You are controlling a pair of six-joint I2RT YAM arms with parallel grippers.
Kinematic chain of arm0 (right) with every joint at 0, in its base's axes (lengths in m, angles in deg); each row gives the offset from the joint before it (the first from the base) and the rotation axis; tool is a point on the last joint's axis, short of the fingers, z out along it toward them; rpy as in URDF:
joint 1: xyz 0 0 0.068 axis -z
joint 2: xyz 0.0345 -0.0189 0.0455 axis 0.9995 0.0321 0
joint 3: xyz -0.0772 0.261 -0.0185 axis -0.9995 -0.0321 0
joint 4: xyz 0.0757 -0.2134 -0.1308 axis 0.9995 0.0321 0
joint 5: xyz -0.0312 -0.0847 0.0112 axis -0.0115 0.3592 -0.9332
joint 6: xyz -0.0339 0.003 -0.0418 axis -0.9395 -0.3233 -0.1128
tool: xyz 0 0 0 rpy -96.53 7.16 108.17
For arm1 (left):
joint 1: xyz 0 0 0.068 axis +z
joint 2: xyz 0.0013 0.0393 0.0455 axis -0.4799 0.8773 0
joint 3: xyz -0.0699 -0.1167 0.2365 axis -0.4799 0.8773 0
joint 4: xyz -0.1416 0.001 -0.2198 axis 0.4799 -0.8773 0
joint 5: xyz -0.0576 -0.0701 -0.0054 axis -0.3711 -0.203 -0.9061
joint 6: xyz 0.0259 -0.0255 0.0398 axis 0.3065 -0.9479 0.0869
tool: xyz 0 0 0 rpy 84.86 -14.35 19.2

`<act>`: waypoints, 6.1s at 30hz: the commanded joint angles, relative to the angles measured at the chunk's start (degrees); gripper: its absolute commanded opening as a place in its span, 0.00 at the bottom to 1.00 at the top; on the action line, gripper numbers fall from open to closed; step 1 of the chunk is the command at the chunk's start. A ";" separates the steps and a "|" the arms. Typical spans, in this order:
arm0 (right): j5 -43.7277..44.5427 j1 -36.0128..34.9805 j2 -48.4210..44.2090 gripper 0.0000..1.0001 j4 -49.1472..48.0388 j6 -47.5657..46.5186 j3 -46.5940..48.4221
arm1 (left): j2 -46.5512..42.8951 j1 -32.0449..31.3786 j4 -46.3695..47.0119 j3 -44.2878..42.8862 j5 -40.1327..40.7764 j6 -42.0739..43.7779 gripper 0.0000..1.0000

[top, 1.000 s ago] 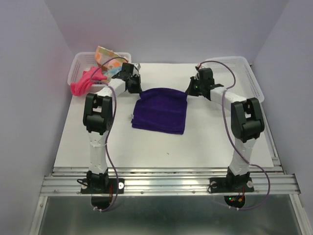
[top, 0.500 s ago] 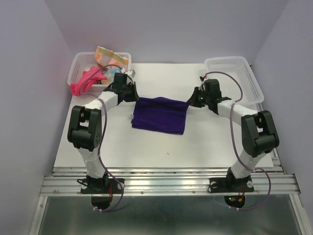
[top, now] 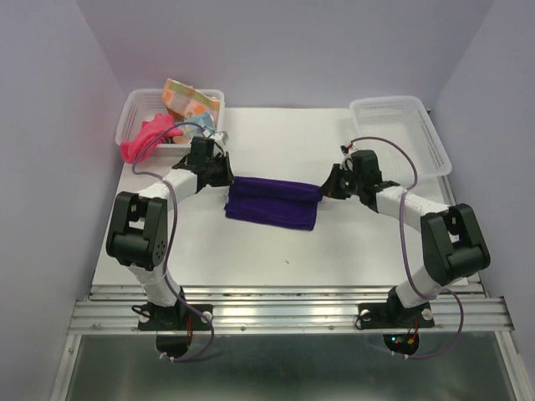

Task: Fold and stack the towels
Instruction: Fold the towel, then neatly place the folded towel into the bin

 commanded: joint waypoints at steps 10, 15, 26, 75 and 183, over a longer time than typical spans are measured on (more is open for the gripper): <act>-1.72 -1.94 -4.36 0.01 -2.94 0.71 -3.76 | -6.25 0.38 0.20 0.80 1.26 0.56 0.00; -1.90 -2.12 -4.54 0.01 -3.03 0.62 -4.64 | -6.35 0.38 -0.59 1.15 1.97 1.09 0.00; -3.74 -2.56 -3.49 0.01 -4.79 1.94 -7.37 | -6.08 0.38 0.46 5.54 3.98 -0.49 0.00; 35.80 -16.89 8.99 0.61 14.02 18.38 4.58 | -32.01 0.29 2.49 19.44 13.66 -11.22 0.99; 10.06 24.07 -7.63 0.01 -32.55 -101.78 5.82 | -40.62 0.38 1.61 20.49 34.57 -7.53 0.99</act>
